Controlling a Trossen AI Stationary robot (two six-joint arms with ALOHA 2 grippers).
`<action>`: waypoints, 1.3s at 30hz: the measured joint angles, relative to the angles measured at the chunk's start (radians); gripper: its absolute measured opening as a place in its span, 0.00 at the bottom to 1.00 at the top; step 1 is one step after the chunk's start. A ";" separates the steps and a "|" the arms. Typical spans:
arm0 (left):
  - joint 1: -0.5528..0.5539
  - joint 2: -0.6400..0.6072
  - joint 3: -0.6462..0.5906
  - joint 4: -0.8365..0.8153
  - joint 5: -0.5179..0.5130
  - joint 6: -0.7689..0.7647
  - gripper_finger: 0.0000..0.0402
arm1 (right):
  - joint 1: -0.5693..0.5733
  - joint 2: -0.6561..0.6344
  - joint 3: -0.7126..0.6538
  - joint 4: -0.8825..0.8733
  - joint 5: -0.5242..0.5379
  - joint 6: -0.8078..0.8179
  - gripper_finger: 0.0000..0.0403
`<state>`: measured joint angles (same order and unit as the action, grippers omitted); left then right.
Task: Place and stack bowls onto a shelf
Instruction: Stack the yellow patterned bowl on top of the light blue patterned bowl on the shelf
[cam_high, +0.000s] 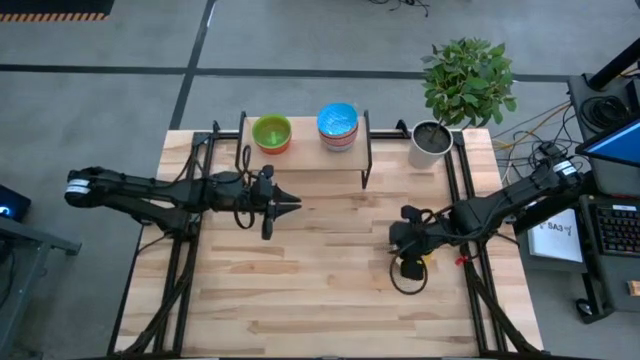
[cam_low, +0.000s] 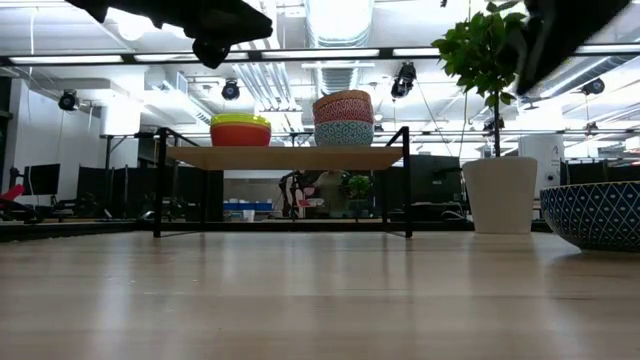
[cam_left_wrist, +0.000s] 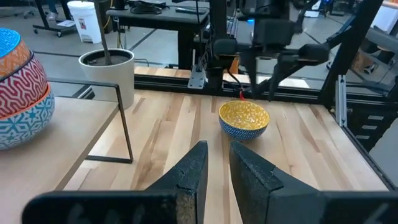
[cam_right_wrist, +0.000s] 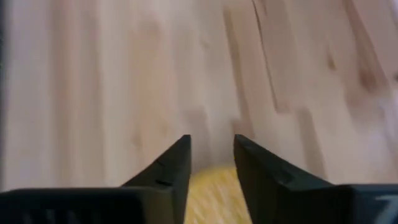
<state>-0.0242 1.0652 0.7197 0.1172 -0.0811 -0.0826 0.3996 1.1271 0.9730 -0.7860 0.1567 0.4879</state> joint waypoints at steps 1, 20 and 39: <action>0.000 0.000 0.000 0.002 0.000 0.000 0.12 | 0.000 0.000 -0.005 -0.035 0.001 0.000 0.30; 0.001 0.001 -0.001 0.002 -0.008 -0.005 0.12 | -0.112 0.002 -0.264 -0.132 0.016 -0.016 0.45; 0.001 0.002 -0.002 0.000 -0.009 -0.039 0.12 | -0.190 -0.002 -0.319 0.107 0.094 -0.044 0.03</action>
<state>-0.0235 1.0668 0.7177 0.1169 -0.0897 -0.1212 0.2092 1.1255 0.6541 -0.6786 0.2503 0.4442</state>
